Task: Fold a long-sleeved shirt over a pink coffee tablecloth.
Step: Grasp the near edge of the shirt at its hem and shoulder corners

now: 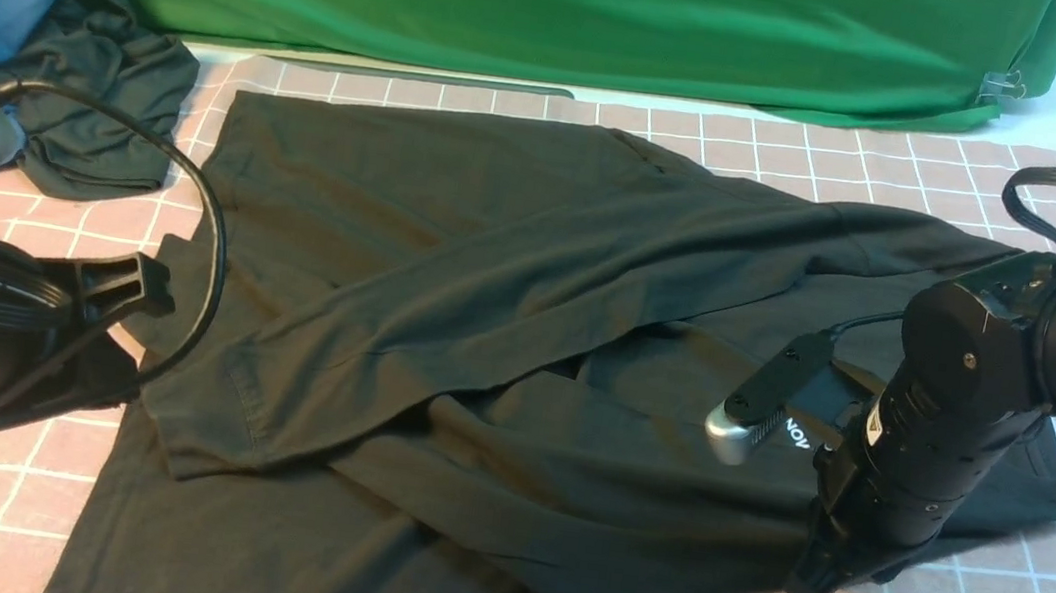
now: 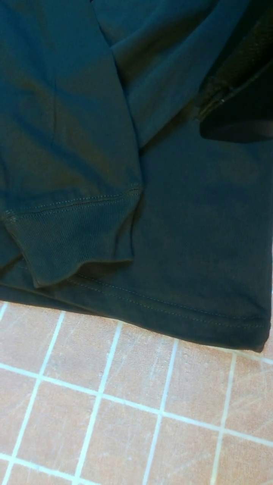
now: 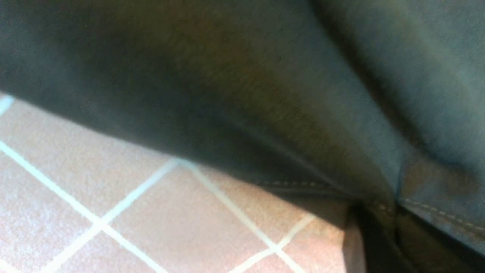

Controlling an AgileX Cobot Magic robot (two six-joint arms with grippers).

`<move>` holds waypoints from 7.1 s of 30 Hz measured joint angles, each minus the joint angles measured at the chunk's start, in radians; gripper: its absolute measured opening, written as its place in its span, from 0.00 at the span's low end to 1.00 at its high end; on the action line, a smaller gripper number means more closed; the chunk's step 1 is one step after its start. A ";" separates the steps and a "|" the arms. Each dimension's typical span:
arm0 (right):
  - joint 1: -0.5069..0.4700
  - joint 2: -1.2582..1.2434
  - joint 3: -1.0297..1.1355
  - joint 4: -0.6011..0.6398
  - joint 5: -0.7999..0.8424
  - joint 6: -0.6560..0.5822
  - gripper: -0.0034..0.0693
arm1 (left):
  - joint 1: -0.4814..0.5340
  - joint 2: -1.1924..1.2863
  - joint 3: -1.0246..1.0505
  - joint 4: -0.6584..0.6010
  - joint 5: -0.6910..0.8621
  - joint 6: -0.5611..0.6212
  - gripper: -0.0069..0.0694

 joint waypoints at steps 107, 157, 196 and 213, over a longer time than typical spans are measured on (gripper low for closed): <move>-0.320 -0.293 -0.047 0.158 0.251 0.053 0.13 | 0.023 0.355 0.127 0.216 0.063 -0.042 0.15; -0.320 -0.215 0.172 0.124 -0.102 0.257 0.86 | 0.023 0.060 0.108 0.343 0.185 -0.108 0.15; -0.322 -0.169 0.116 0.132 -0.098 0.182 0.10 | 0.023 0.060 0.108 0.319 0.170 -0.103 0.15; -0.125 -0.254 0.112 0.131 0.118 0.043 0.66 | 0.023 0.060 0.108 0.310 0.172 -0.103 0.15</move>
